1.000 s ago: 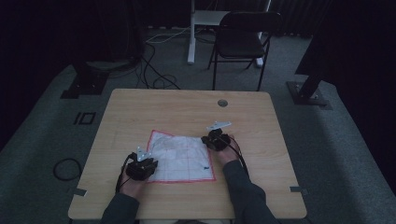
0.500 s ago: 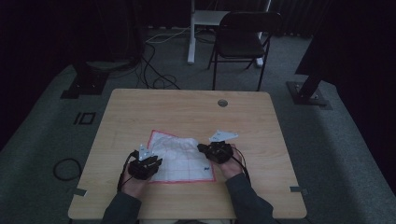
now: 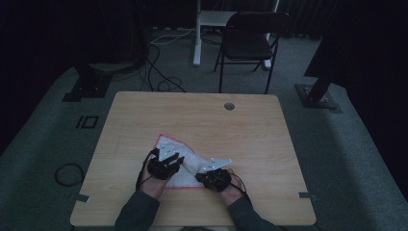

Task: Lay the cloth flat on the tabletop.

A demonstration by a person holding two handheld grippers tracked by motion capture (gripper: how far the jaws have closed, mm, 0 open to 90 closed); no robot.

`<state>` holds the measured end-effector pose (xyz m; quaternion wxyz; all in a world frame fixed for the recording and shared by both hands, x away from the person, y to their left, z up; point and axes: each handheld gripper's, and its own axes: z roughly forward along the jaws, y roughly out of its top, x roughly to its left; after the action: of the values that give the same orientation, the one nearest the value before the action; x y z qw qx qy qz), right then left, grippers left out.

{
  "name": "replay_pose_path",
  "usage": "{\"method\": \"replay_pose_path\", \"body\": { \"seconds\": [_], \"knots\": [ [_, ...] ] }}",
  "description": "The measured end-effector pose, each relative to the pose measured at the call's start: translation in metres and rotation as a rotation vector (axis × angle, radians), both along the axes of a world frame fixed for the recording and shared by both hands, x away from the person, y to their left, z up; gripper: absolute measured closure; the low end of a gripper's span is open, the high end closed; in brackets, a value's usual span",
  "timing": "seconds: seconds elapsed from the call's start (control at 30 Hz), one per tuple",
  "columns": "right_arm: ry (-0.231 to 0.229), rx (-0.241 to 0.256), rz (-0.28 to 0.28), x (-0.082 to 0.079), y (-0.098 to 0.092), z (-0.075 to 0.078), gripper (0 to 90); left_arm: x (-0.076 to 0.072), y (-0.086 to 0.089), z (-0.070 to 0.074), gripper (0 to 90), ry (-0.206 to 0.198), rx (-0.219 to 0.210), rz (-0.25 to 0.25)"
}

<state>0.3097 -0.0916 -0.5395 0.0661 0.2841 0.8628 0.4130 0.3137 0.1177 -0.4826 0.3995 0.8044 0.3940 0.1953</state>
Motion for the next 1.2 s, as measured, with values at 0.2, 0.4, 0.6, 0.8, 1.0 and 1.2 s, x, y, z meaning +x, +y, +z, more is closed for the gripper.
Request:
{"method": "replay_pose_path", "body": {
  "seconds": [0.2,0.4,0.6,0.8,1.0,1.2],
  "knots": [
    [-0.024,-0.006,0.007,-0.004,-0.005,0.007,75.9,0.007,-0.013,-0.024,71.2,0.079,0.075,-0.012],
    [-0.05,0.023,-0.063,0.001,-0.03,0.018,71.6,0.007,-0.008,-0.045,71.6,0.139,0.129,-0.001],
    [-0.031,0.021,-0.252,0.025,-0.058,0.021,72.9,0.006,-0.004,-0.05,71.5,0.148,0.124,0.004],
    [0.036,0.046,-0.281,0.035,-0.057,0.011,64.5,0.002,-0.001,-0.05,71.0,0.146,0.113,0.01],
    [0.056,0.031,-0.283,0.039,-0.048,0.007,64.2,-0.01,0.011,-0.05,70.4,0.141,0.099,0.013],
    [0.095,0.002,-0.273,0.045,-0.041,0.0,67.5,-0.021,0.028,-0.051,70.3,0.157,0.062,0.034]
  ]
}}
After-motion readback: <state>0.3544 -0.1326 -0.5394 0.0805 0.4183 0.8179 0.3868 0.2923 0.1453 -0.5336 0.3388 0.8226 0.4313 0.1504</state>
